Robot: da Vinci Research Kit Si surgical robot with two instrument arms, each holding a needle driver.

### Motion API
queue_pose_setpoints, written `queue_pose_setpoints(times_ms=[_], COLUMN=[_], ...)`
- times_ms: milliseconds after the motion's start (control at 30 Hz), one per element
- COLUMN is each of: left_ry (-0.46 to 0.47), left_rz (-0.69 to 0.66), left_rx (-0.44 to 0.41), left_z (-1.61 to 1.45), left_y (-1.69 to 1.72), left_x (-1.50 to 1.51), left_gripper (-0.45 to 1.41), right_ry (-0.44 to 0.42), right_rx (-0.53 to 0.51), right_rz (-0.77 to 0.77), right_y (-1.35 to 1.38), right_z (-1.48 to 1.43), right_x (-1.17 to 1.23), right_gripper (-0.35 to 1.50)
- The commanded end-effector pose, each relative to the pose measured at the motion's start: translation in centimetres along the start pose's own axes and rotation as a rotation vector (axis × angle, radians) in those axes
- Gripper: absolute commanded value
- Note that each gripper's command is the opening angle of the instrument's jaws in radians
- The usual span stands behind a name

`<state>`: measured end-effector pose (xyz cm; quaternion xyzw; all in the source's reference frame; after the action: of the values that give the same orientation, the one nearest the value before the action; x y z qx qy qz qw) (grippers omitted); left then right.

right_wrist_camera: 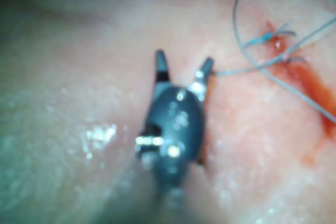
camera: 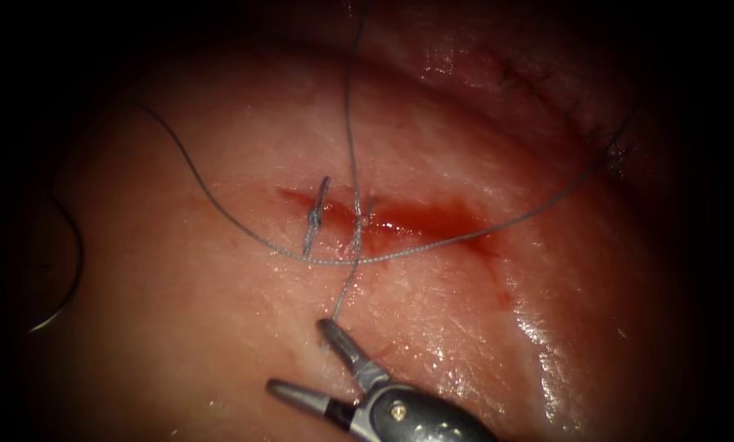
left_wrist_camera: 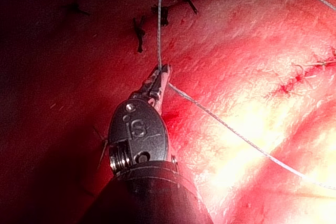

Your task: Wound Closure

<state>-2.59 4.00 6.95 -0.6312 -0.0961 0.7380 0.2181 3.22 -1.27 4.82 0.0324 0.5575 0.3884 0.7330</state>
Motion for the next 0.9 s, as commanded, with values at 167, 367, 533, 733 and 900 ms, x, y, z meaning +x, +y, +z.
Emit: queue_pose_setpoints(times_ms=[167,367,533,733,900], left_ry=[0.027,0.059,0.088,0.115,0.138], left_rz=[-0.010,-0.020,-0.033,-0.039,-0.027], left_rx=[-0.037,-0.061,-0.082,-0.120,-0.143], left_z=[-0.01,-0.12,-0.22,-0.31,-0.36], left_y=[0.25,0.59,0.90,1.30,1.60], left_x=[0.20,0.56,0.87,1.37,1.84], left_gripper=[-0.45,-0.45,-0.45,-0.45,-0.45], right_ry=[-0.010,0.030,0.029,-0.020,-0.039], right_rx=[0.028,0.035,0.024,0.009,-0.024], right_rz=[0.073,0.119,0.128,0.125,0.125], right_y=[-0.01,0.39,0.74,1.12,1.54], right_z=[-0.26,-0.40,-0.18,0.29,0.56], right_x=[0.21,0.55,0.54,0.38,0.30], right_gripper=[1.41,1.33,1.33,1.33,1.31])
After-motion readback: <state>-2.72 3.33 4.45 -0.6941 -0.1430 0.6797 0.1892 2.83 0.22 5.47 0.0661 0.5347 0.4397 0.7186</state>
